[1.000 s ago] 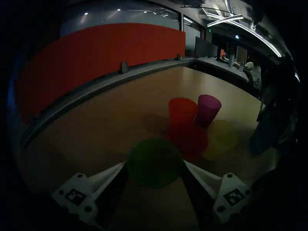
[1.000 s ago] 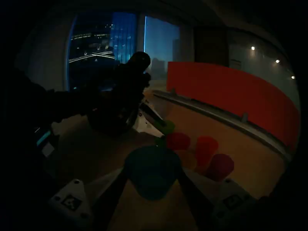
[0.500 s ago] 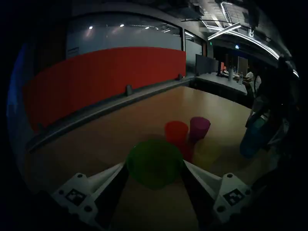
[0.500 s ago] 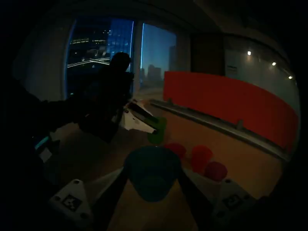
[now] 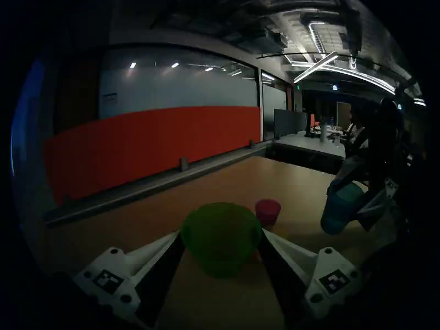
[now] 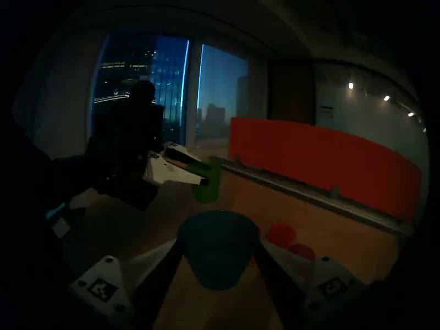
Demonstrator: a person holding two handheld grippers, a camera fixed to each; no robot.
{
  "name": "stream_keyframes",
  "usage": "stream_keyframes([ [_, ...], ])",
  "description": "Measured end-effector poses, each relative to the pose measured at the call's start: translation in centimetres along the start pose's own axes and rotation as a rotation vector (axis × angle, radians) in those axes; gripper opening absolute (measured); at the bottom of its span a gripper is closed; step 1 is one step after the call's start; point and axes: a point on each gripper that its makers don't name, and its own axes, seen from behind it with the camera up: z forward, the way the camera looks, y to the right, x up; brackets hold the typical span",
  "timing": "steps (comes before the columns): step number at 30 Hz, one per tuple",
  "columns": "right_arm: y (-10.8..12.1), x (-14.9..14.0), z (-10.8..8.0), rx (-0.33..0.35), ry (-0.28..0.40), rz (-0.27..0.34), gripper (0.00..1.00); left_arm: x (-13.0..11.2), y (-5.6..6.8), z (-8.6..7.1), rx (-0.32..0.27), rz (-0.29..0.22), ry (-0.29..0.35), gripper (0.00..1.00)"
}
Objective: Pour water
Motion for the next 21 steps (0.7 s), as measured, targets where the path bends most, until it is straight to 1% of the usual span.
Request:
stream_keyframes([
  [3,-0.2,0.4,-0.2,-0.003,0.012,0.004,0.92,1.4,0.7,-1.1,-0.008,-0.001,0.049,0.88],
  [7,-0.4,0.7,-0.4,-0.006,0.024,0.007,0.92,3.2,1.7,-2.6,-0.020,-0.017,0.109,0.88],
  [10,-0.6,1.0,-0.5,-0.006,0.033,0.009,0.92,4.2,2.1,-3.4,-0.022,-0.024,0.146,0.88],
  [17,-1.0,1.5,-0.7,-0.006,0.047,0.010,0.92,6.0,2.8,-4.8,-0.010,-0.012,0.208,0.88],
  [21,-1.0,1.7,-0.9,-0.008,0.051,0.008,0.91,6.5,3.4,-5.3,-0.015,-0.010,0.227,0.88],
])
